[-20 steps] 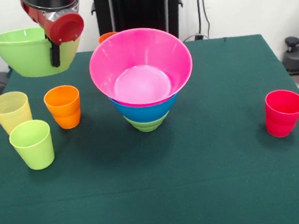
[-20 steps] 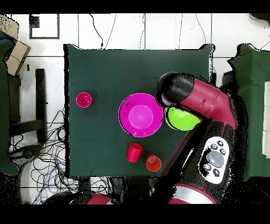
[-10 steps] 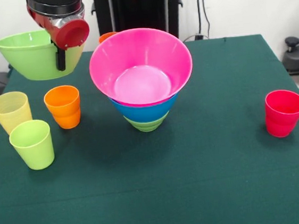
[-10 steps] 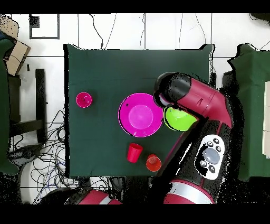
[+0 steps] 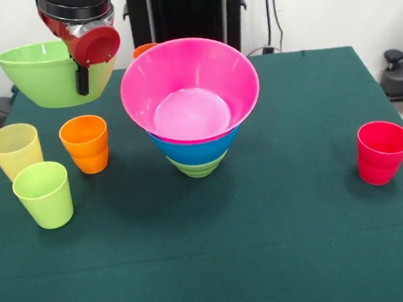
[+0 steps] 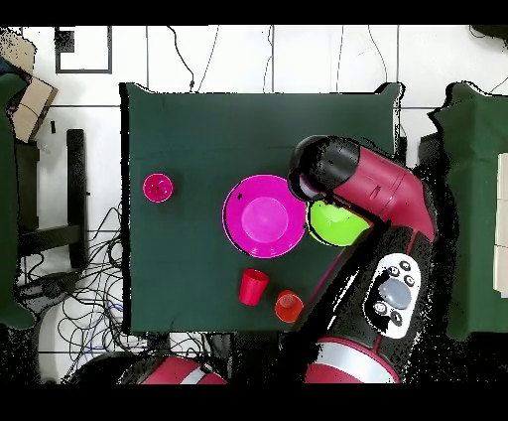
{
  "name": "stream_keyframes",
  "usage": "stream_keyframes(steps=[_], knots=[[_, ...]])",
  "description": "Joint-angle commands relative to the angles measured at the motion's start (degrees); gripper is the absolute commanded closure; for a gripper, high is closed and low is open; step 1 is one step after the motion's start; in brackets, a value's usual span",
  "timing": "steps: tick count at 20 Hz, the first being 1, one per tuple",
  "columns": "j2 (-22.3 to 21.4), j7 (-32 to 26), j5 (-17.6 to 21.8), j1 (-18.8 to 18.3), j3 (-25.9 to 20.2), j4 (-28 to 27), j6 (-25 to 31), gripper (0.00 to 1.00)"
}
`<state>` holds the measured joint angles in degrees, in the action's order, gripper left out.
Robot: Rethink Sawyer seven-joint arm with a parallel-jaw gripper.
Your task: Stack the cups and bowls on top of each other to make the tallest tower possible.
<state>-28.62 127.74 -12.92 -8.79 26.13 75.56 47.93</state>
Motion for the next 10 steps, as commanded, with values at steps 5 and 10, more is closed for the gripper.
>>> stream_keyframes(steps=[5,10], knots=[[2.23,13.47,-1.60,2.91,-1.95,-2.50,5.75,1.00],[2.67,14.19,-1.97,3.50,-1.46,-2.90,6.00,1.00]])
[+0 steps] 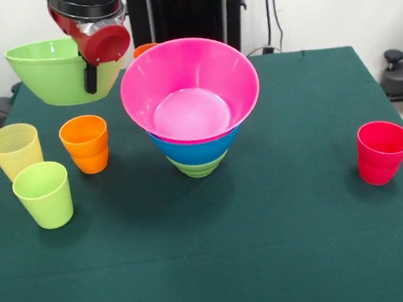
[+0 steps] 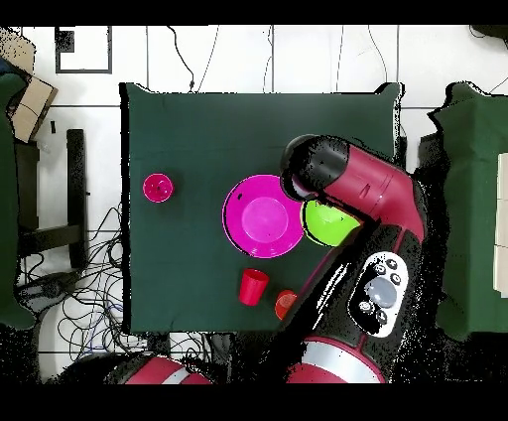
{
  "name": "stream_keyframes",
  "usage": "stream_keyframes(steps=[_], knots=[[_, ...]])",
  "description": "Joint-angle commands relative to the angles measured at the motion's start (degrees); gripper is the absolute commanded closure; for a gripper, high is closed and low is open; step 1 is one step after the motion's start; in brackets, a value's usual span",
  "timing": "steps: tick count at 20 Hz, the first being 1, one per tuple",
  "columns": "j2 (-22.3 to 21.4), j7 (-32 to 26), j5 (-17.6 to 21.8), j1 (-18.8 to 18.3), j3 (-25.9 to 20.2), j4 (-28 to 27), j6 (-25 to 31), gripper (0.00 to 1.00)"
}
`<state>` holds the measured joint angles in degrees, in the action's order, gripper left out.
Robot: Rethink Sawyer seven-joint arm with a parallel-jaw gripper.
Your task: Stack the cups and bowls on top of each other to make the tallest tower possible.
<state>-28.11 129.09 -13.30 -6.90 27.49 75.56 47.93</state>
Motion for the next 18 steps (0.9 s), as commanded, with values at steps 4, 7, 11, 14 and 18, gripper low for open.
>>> stream_keyframes(steps=[4,7,11,14,18], knots=[[2.44,13.35,-1.75,1.88,-2.48,-3.15,6.24,1.00],[2.71,13.90,-2.00,2.18,-2.16,-3.40,6.42,1.00],[2.95,14.43,-2.25,2.48,-1.84,-3.64,6.52,1.00],[3.05,14.93,-2.50,2.75,-1.57,-3.65,6.49,1.00],[3.29,15.60,-2.65,3.03,-1.25,-3.96,6.74,1.00]])
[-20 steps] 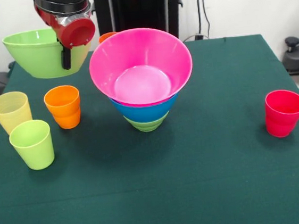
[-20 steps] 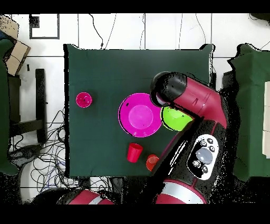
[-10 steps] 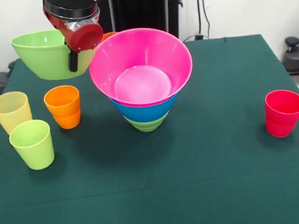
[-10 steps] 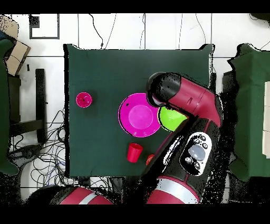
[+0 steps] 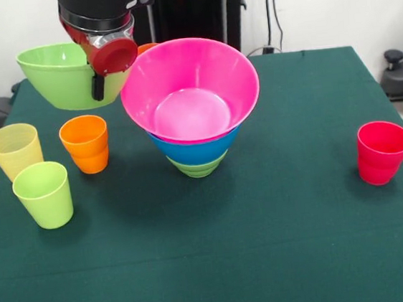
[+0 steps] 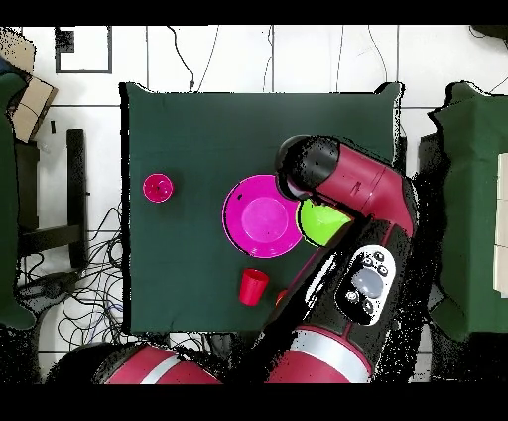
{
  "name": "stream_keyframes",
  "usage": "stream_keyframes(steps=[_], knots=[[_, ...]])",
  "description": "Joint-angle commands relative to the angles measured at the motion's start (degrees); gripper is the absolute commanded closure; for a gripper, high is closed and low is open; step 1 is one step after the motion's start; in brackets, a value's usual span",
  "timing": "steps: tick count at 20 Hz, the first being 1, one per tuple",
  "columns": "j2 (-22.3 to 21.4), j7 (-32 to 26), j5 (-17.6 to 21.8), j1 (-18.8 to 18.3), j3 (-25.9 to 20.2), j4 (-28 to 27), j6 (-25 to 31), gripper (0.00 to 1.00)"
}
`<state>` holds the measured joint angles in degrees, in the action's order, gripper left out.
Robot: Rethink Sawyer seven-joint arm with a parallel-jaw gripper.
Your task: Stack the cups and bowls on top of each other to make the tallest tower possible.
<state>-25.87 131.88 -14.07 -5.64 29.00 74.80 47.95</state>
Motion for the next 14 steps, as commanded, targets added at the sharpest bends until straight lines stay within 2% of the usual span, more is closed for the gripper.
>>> stream_keyframes(steps=[1,14], knots=[[1.11,12.97,-1.85,1.85,-2.69,-3.27,6.71,1.00],[1.69,14.62,-2.83,3.13,-1.63,-3.75,7.49,1.00]])
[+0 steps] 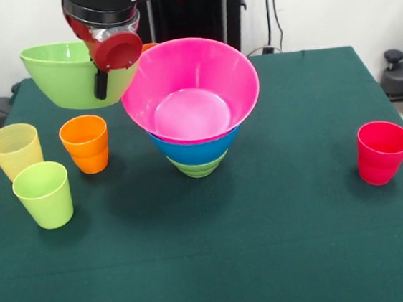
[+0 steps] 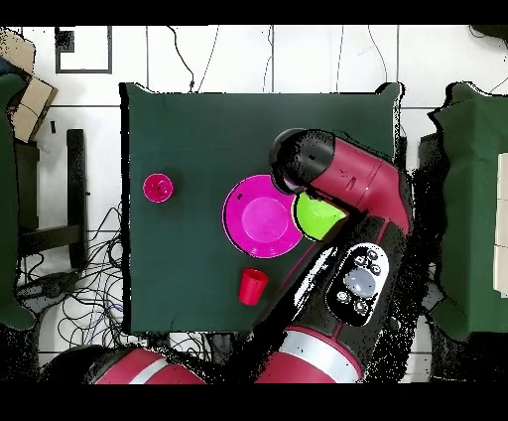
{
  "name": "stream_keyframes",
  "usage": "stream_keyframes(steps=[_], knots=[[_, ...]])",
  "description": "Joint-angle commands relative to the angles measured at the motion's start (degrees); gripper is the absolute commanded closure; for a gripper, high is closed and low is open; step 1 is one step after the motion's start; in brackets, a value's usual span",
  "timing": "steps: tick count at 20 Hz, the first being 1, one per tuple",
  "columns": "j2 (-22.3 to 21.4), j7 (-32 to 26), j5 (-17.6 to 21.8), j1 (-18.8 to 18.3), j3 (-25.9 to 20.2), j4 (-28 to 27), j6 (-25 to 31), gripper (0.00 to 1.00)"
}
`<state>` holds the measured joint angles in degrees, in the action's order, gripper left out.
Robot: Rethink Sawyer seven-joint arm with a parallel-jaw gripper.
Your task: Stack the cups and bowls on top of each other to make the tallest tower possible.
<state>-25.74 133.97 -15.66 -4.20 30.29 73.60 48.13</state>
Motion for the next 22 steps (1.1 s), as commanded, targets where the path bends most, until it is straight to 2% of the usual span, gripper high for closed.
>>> stream_keyframes(steps=[1,22], knots=[[1.59,12.58,-1.28,1.75,-2.85,-2.60,7.34,1.00],[2.23,14.87,-3.23,3.64,-1.14,-2.14,7.11,1.00]])
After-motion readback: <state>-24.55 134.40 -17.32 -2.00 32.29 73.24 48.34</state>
